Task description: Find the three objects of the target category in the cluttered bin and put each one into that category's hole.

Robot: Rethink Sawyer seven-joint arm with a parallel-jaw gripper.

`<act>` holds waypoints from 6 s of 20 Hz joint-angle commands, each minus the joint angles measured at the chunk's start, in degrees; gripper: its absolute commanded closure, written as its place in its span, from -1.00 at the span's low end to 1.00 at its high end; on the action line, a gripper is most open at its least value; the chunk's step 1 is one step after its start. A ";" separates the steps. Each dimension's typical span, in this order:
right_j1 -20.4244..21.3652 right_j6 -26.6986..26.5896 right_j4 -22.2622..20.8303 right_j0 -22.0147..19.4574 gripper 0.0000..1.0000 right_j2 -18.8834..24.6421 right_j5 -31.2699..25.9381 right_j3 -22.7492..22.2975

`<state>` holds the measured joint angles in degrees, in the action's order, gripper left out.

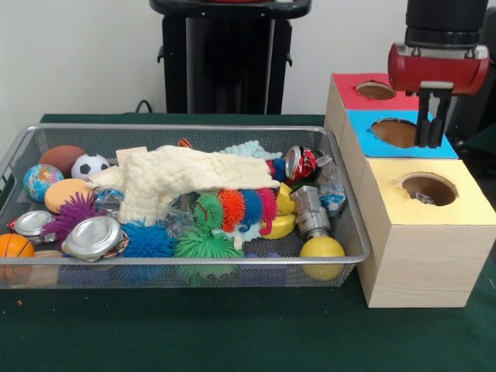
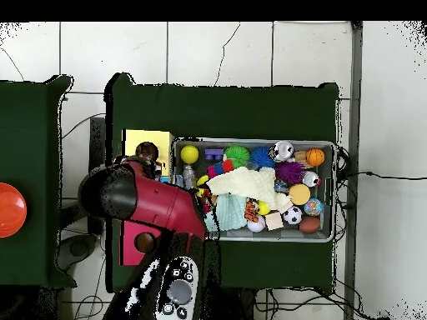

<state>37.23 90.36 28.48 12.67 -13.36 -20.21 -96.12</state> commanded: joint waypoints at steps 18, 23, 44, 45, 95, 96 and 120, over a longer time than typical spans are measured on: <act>8.09 -5.81 -14.12 -22.13 1.00 12.70 -2.68 -6.27; 6.58 -7.68 -19.90 -28.15 1.00 17.70 0.15 -6.53; 6.46 -0.30 -32.34 -37.23 -1.00 26.64 2.48 -8.25; 6.50 0.01 -32.73 -37.54 -1.00 26.74 2.81 -8.45; 8.62 10.79 -25.54 -28.40 -1.00 6.46 15.51 -17.84; 8.75 10.63 -25.18 -27.68 -1.00 5.91 14.66 -17.14; -10.97 12.48 -28.07 -34.93 -1.00 19.62 33.88 -15.40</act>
<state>32.71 90.36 2.38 -21.81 -1.13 10.33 -114.69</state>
